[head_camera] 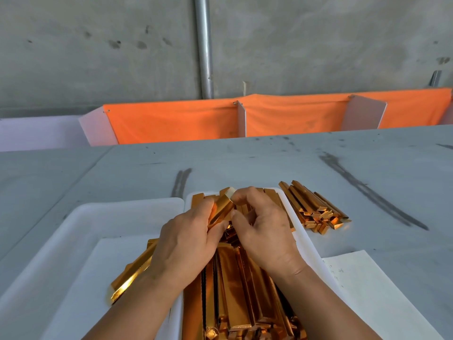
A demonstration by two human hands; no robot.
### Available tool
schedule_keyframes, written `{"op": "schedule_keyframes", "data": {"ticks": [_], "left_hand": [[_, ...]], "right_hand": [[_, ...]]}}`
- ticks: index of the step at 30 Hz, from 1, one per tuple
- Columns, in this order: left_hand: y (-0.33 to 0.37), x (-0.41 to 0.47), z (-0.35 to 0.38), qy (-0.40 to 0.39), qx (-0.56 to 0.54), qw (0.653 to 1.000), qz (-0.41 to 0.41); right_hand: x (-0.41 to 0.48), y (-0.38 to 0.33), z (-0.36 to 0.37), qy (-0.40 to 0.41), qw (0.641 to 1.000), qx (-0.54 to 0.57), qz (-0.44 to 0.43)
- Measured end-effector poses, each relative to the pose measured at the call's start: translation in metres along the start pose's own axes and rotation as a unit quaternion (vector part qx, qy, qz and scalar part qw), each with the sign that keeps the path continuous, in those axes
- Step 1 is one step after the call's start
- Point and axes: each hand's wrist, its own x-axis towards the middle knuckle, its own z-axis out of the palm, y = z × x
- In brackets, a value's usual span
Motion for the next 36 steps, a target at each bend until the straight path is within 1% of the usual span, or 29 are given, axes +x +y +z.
{"op": "schedule_keyframes", "data": {"ticks": [1, 3, 6, 10, 13, 17, 23, 28, 33, 36], "left_hand": [[0.0011, -0.0006, 0.0001, -0.004, 0.000, 1.000, 0.003], [0.0019, -0.0017, 0.0007, -0.012, 0.000, 1.000, 0.011], [0.0014, -0.0030, 0.0014, -0.021, 0.005, 0.999, 0.025], [0.0010, -0.0027, 0.0019, -0.021, -0.020, 0.999, 0.021], [-0.0001, -0.0025, 0.0024, -0.017, -0.038, 0.999, 0.011], [-0.0016, -0.0038, 0.0038, -0.024, -0.043, 0.999, 0.007], [-0.0024, -0.0037, 0.0044, -0.011, -0.034, 0.999, 0.020], [-0.0004, -0.0040, 0.0025, -0.016, -0.015, 0.999, 0.030], [0.0010, -0.0043, -0.0004, -0.012, 0.029, 0.999, 0.043], [0.0019, -0.0041, -0.0006, -0.022, 0.027, 0.998, 0.051]], "right_hand": [[0.0002, 0.0004, 0.0003, -0.014, 1.000, 0.007, 0.002], [0.0007, -0.0004, -0.0006, -0.044, 0.997, 0.057, 0.033], [0.0028, 0.0006, -0.0026, -0.062, 0.990, 0.099, 0.077], [0.0043, 0.0012, -0.0030, -0.048, 0.982, 0.153, 0.100], [0.0044, 0.0016, -0.0030, -0.022, 0.979, 0.179, 0.094], [0.0055, 0.0033, -0.0028, 0.013, 0.981, 0.170, 0.095], [0.0058, 0.0066, -0.0042, 0.015, 0.977, 0.178, 0.119], [0.0049, 0.0052, -0.0050, 0.023, 0.984, 0.156, 0.081], [0.0044, 0.0061, -0.0057, 0.024, 0.989, 0.127, 0.070], [0.0036, 0.0069, -0.0049, 0.022, 0.992, 0.108, 0.063]]}}
